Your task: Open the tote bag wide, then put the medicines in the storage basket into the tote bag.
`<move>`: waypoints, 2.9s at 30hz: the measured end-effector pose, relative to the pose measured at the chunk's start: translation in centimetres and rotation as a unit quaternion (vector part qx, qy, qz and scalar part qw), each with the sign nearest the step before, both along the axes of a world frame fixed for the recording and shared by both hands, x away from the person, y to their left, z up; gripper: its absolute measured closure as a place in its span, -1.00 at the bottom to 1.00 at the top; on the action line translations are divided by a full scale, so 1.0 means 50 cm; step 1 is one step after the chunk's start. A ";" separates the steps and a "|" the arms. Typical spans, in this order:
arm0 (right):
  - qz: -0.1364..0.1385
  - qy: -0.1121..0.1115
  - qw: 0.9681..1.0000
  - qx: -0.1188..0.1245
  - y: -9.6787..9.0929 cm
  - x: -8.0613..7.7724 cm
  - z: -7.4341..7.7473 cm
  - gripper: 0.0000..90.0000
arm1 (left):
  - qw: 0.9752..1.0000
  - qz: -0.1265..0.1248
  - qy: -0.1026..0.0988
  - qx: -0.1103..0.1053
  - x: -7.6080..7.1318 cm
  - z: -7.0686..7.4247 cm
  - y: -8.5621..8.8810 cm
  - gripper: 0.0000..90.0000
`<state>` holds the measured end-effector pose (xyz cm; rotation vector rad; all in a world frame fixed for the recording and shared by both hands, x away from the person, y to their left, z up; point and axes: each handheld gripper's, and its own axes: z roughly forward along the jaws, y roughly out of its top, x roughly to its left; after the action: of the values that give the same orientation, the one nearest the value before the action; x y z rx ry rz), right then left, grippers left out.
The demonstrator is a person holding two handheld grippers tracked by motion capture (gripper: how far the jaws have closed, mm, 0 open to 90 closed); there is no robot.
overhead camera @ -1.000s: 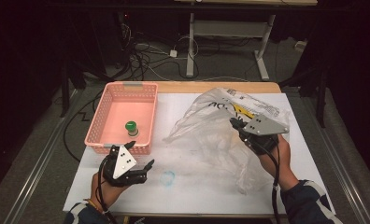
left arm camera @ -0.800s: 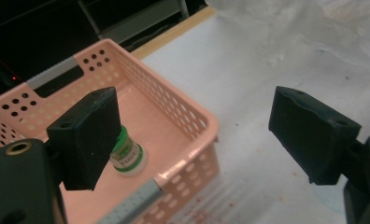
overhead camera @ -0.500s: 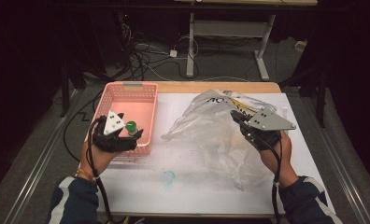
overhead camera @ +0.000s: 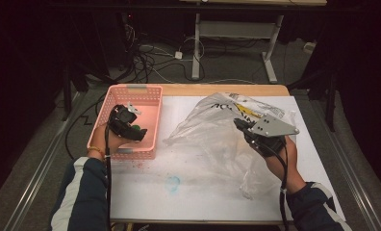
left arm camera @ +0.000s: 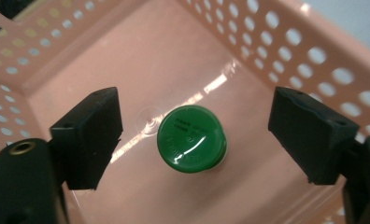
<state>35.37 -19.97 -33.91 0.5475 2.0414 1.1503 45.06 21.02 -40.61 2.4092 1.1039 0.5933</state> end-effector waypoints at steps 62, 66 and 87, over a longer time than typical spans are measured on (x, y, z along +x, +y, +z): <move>-0.010 -0.007 1.000 0.001 -0.001 0.017 0.012 1.00 | 0.971 -0.071 -0.169 -0.155 -0.169 0.047 0.020 0.11; -0.013 -0.008 1.000 0.006 -0.002 0.020 0.013 1.00 | 0.968 -0.084 -0.170 -0.165 -0.190 0.048 0.004 0.11; -0.017 -0.013 1.000 -0.008 0.015 0.016 0.000 1.00 | 0.942 -0.179 -0.216 -0.186 -0.271 0.104 -0.086 0.11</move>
<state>36.18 -19.21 -33.92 0.5544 2.0091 1.1140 31.51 16.72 -35.40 1.9533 0.5198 0.6735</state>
